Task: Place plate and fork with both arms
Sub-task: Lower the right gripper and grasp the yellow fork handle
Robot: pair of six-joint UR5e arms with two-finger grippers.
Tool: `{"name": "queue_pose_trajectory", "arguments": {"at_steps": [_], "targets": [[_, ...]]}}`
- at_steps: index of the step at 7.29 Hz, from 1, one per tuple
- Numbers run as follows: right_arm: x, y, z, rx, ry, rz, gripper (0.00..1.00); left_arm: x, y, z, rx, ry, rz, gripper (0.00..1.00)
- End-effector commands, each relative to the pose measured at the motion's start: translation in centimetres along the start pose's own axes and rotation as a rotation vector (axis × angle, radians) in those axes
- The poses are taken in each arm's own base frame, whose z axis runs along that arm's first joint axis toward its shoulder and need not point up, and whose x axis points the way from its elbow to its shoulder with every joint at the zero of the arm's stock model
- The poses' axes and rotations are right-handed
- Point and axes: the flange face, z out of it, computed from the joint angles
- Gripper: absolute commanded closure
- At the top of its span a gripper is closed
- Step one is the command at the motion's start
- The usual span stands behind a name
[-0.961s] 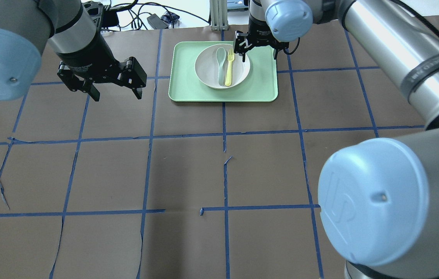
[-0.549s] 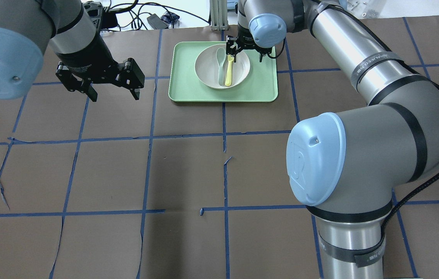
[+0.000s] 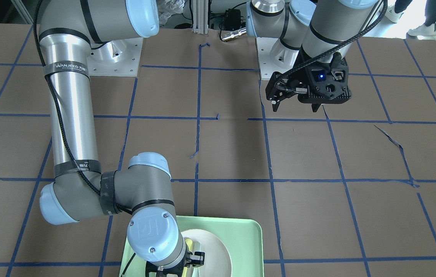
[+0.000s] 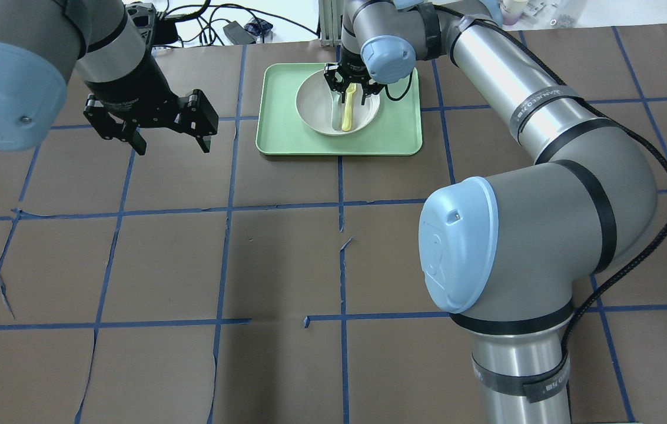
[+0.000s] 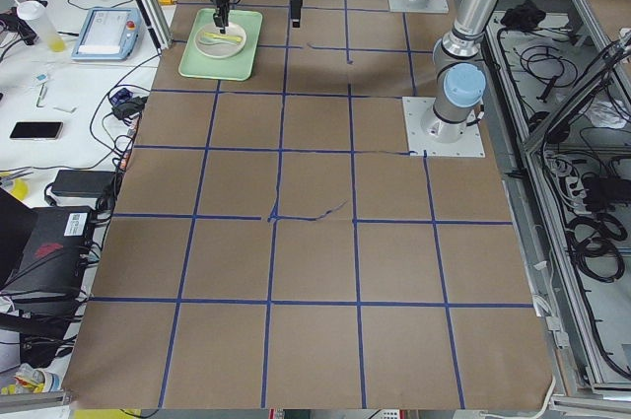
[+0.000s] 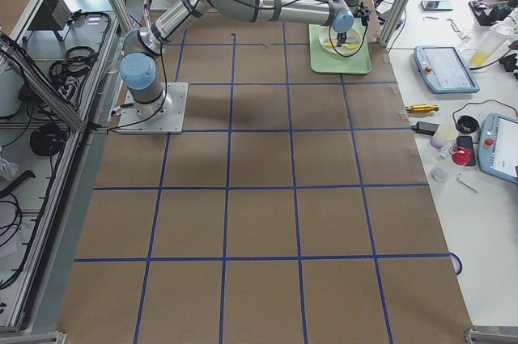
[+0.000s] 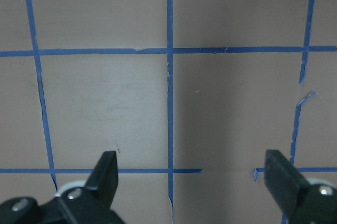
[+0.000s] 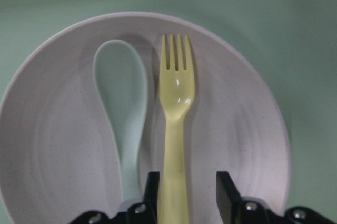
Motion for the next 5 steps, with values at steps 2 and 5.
{"name": "queue_pose_trajectory", "arguments": {"at_steps": [2,5], "targets": [[-0.40,0.32,1.35,-0.010,0.002,0.000,0.59,0.01,-0.06,0.09,-0.002,0.001,-0.001,0.00],[-0.34,0.42,1.69,-0.016,0.004,0.003,0.59,0.03,-0.01,0.01,-0.001,0.003,-0.001,0.00]]}}
